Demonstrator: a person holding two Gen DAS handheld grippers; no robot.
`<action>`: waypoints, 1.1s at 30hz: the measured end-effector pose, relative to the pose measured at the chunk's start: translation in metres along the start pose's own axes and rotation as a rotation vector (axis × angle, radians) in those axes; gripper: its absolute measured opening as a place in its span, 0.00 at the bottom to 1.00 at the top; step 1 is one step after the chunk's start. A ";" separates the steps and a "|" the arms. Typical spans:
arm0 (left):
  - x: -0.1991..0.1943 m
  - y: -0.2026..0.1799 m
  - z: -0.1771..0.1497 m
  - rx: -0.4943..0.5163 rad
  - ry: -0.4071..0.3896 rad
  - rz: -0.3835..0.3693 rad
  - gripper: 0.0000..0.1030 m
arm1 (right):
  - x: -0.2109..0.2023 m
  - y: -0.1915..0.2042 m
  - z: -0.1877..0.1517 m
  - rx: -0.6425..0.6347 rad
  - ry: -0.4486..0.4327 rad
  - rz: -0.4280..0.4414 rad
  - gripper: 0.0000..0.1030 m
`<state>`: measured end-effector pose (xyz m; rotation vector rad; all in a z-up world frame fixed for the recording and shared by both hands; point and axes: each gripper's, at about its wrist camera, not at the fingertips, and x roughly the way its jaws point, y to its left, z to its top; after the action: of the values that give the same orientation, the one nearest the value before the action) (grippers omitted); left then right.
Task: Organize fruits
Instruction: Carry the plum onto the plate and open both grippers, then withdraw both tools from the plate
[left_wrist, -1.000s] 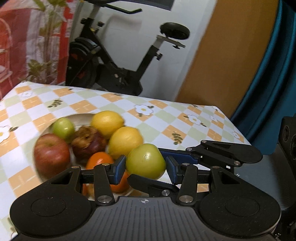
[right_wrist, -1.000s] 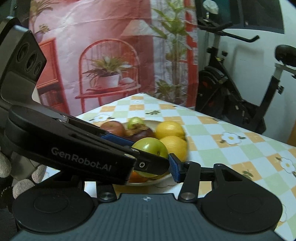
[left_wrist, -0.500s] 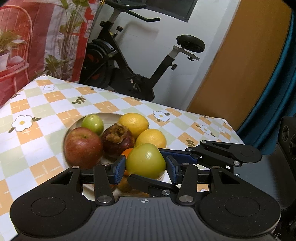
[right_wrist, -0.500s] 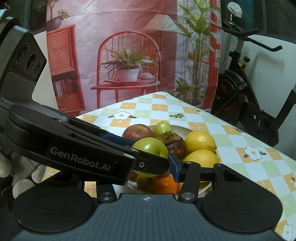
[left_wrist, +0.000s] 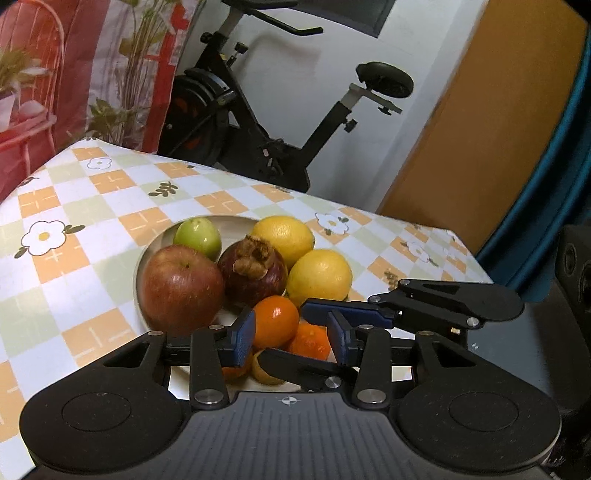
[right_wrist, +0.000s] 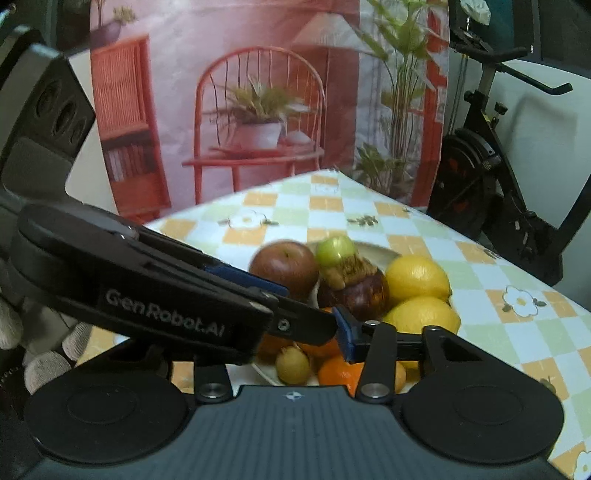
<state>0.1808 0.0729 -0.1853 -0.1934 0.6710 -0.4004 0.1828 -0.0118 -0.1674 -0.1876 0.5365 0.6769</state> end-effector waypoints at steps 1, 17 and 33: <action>-0.002 0.002 -0.001 -0.008 0.001 -0.004 0.44 | 0.000 0.001 -0.002 -0.003 0.005 0.003 0.44; -0.042 0.032 0.000 -0.078 -0.022 0.033 0.43 | -0.050 0.002 -0.033 0.070 0.031 0.129 0.43; -0.039 0.030 -0.001 -0.042 -0.019 0.063 0.43 | -0.055 0.000 -0.051 0.117 0.047 0.117 0.43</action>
<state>0.1611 0.1164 -0.1731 -0.2148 0.6651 -0.3234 0.1256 -0.0590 -0.1818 -0.0633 0.6342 0.7538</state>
